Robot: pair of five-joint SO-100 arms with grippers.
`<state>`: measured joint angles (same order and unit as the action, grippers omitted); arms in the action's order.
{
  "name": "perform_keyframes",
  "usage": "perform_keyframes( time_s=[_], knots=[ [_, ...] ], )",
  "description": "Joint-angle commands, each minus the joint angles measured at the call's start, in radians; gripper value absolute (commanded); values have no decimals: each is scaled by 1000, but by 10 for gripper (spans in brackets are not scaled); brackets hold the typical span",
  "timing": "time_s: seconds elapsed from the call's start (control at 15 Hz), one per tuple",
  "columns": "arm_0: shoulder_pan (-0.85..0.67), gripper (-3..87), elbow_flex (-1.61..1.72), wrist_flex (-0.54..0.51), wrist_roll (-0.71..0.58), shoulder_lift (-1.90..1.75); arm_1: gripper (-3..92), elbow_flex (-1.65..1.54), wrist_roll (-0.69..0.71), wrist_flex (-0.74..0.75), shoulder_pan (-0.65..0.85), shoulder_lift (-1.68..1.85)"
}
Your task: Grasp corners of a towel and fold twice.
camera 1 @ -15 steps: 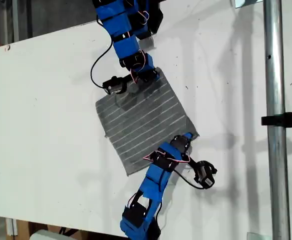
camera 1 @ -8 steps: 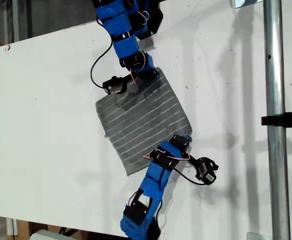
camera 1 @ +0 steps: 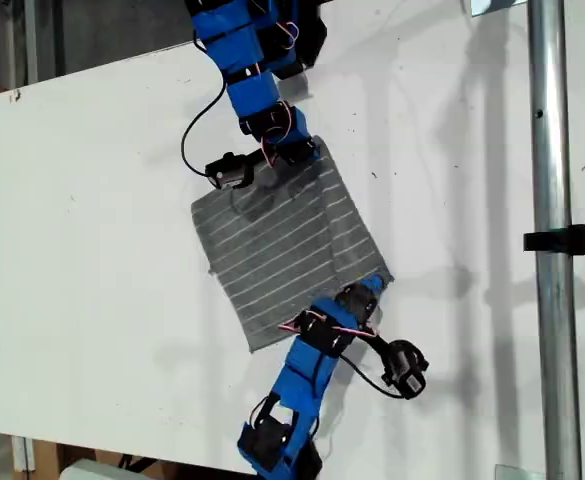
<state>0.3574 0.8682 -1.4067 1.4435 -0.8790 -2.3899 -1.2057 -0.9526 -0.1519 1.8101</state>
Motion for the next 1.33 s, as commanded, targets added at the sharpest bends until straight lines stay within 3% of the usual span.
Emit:
perform_keyframes(
  time_s=[0.0,0.13,0.47,0.6,0.93,1.27],
  knots=[
    [54,363,-14,-110,-12,-215,-1,40,11,-8,2,41],
    [58,336,8,-104,-5,-258,-1,37,11,-5,11,41],
    [26,303,-14,184,5,-32,-1,35,26,-6,23,51],
    [11,293,-25,239,2,60,-1,35,29,-6,23,54],
    [-48,258,-52,213,32,118,-1,20,29,9,18,54],
    [-44,261,-91,78,48,8,-1,29,18,0,26,80]
  ],
)
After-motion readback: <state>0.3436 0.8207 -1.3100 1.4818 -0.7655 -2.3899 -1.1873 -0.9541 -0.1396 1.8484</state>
